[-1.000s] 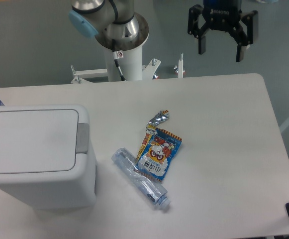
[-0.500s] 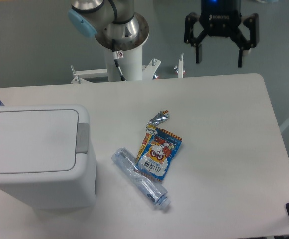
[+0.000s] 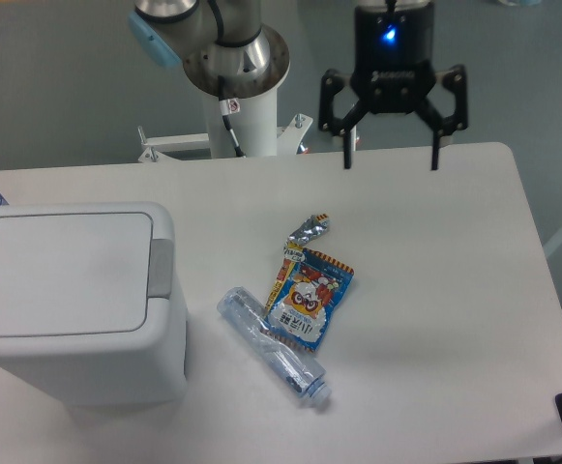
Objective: Open the trash can
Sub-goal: 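Move the open gripper down toward the grey tab of the trash can lid, then lower the gripper finger onto the grey lid tab of the trash can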
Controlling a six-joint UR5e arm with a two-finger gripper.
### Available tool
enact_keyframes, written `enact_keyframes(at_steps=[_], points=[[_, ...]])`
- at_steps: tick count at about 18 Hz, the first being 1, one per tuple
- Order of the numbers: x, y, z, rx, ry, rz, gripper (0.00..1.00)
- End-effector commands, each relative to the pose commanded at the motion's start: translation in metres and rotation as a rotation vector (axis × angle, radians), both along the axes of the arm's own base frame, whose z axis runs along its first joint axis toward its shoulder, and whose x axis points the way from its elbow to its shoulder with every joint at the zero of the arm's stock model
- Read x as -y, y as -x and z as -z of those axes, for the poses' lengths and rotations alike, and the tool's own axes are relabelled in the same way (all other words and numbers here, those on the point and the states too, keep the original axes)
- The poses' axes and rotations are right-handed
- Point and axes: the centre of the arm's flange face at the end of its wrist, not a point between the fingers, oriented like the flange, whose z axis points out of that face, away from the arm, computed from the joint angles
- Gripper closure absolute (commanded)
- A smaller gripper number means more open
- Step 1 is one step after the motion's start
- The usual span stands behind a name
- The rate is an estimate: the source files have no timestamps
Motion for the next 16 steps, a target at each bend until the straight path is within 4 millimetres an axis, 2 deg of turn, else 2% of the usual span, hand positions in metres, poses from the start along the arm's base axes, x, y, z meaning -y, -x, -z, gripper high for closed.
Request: enact_keyframes(at_steps=[4,7,10,16], points=[[-0.033,-0.031,0.019,0.145,-0.039,-0.082,0.00],[-0.044,-0.036,0.029,0.259,-0.083,-0.129,0.00],[-0.068,-0.056,0.054,0.369,-0.078,-0.153,0.00],[-0.088,-0.067,0.074,0.428,-0.054,-0.181,0.00]])
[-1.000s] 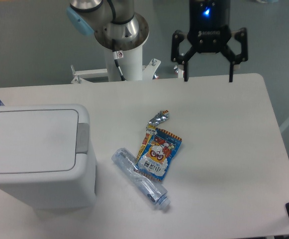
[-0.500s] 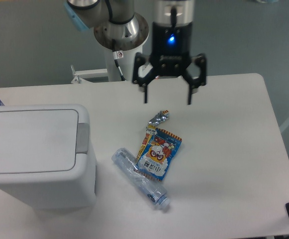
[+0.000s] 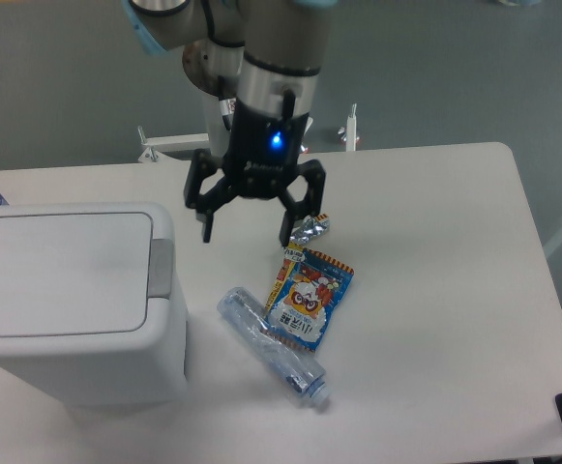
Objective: Open the trash can
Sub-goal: 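Lower the gripper finger onto the grey lid tab of the trash can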
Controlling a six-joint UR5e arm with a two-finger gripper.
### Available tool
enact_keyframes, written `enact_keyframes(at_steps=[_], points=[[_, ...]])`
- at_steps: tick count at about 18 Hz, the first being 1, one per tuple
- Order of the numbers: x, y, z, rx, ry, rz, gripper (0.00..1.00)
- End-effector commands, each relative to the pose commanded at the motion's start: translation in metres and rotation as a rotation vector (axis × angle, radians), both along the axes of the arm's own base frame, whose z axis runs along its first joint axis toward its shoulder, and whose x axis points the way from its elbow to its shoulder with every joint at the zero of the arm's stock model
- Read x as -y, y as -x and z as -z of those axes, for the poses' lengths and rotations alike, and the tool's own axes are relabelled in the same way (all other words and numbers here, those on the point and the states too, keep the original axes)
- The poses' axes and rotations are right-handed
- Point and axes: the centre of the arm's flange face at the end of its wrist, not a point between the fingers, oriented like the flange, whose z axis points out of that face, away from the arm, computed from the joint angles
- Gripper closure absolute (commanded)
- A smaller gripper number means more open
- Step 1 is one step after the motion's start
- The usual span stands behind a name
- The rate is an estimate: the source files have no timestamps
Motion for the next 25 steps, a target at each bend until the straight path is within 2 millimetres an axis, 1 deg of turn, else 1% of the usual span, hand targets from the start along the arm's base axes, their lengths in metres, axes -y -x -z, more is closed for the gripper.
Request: enact_keyframes(at_steps=[3,7,14,16,25], points=[[-0.008,-0.008,0.004,0.006,0.004,0.017,0.00],[-0.012,-0.010,0.007,0.012,0.010,0.020,0.00],[-0.013,-0.011,0.007,0.011,0.009,0.024,0.00],[-0.016,-0.016,0.008,0.012,0.010,0.033,0.00],[-0.017,-0.016,0.012,0.012,0.012,0.034,0.00]])
